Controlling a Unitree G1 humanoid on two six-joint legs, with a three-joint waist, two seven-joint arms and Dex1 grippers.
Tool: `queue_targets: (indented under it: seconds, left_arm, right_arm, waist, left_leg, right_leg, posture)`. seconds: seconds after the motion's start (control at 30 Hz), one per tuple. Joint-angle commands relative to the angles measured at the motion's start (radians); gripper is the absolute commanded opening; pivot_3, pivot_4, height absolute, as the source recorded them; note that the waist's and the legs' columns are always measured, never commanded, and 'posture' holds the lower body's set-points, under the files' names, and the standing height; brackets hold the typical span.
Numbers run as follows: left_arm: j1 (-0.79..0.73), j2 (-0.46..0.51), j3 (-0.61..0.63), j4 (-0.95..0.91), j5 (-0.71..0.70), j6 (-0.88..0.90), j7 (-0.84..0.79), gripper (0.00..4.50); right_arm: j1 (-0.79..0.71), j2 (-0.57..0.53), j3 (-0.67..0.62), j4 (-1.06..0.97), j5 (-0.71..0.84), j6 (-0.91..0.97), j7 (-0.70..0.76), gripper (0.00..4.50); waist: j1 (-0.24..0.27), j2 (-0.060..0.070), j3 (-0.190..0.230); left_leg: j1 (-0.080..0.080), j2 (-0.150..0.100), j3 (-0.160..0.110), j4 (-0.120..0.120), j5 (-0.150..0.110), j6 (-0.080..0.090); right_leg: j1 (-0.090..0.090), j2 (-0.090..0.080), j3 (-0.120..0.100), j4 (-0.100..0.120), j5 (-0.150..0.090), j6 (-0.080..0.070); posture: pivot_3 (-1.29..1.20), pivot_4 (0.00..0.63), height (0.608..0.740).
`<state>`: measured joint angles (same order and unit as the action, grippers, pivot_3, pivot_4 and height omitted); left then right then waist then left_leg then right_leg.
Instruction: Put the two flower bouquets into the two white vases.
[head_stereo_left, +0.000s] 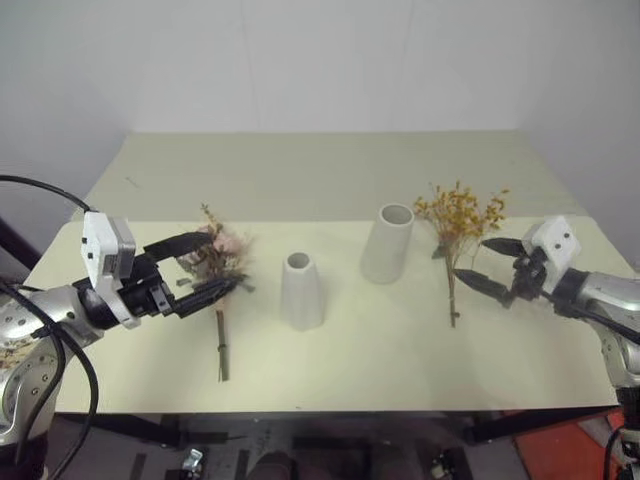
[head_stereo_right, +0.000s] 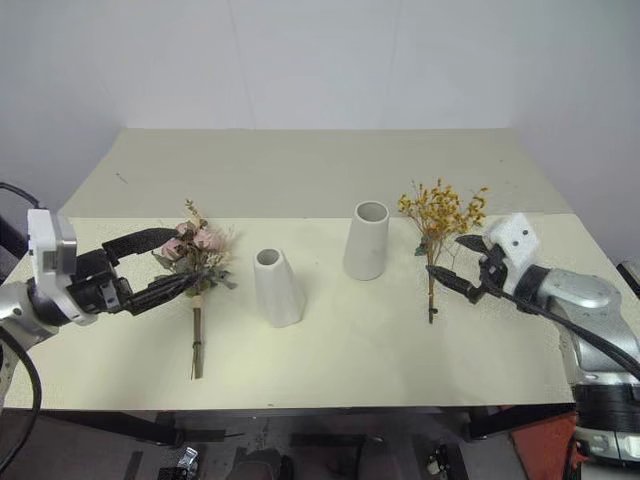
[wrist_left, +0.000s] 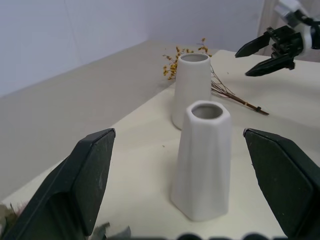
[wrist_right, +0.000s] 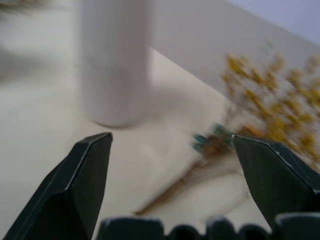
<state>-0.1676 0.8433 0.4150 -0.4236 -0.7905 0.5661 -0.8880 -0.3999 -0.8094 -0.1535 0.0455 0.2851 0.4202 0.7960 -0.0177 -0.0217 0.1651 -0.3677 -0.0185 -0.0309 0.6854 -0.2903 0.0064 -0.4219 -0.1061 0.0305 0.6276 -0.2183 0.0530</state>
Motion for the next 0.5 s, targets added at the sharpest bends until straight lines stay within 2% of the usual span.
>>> queue_targets:
  seconds: [0.03, 0.3, 0.5]
  left_arm:
    - [-0.066, 0.025, -0.034, 0.015, 0.001, 0.011, -0.005, 4.5]
    - [-0.24, 0.024, -0.15, 0.118, 0.018, -0.007, -0.101, 4.5]
    - [-0.311, -0.003, -0.203, 0.166, 0.046, -0.03, -0.139, 4.5]
  right_arm:
    - [-0.064, 0.016, 0.038, -0.05, -0.038, 0.24, -0.128, 4.47]
    - [-0.239, 0.085, 0.068, -0.003, -0.023, 0.645, -0.245, 4.47]
    - [-0.281, 0.103, 0.145, 0.048, -0.045, 0.744, -0.26, 4.47]
  waist:
    - [0.001, 0.0, 0.0]
    - [0.0, 0.0, 0.0]
    - [-0.001, 0.0, 0.0]
  left_leg:
    - [0.0, 0.0, 0.0, 0.0, 0.0, 0.0]
    - [-0.002, 0.0, 0.0, 0.0, 0.0, 0.0]
    - [-0.002, 0.0, 0.001, 0.0, 0.0, 0.0]
  right_leg:
    - [0.0, 0.0, 0.0, 0.0, 0.0, 0.0]
    - [-0.002, 0.0, 0.0, -0.002, 0.0, 0.0]
    - [-0.001, 0.0, 0.0, -0.002, 0.0, 0.0]
  posture:
    - [0.0, 0.15, 0.74]
    - [0.0, 0.15, 0.74]
    - [0.0, 0.15, 0.74]
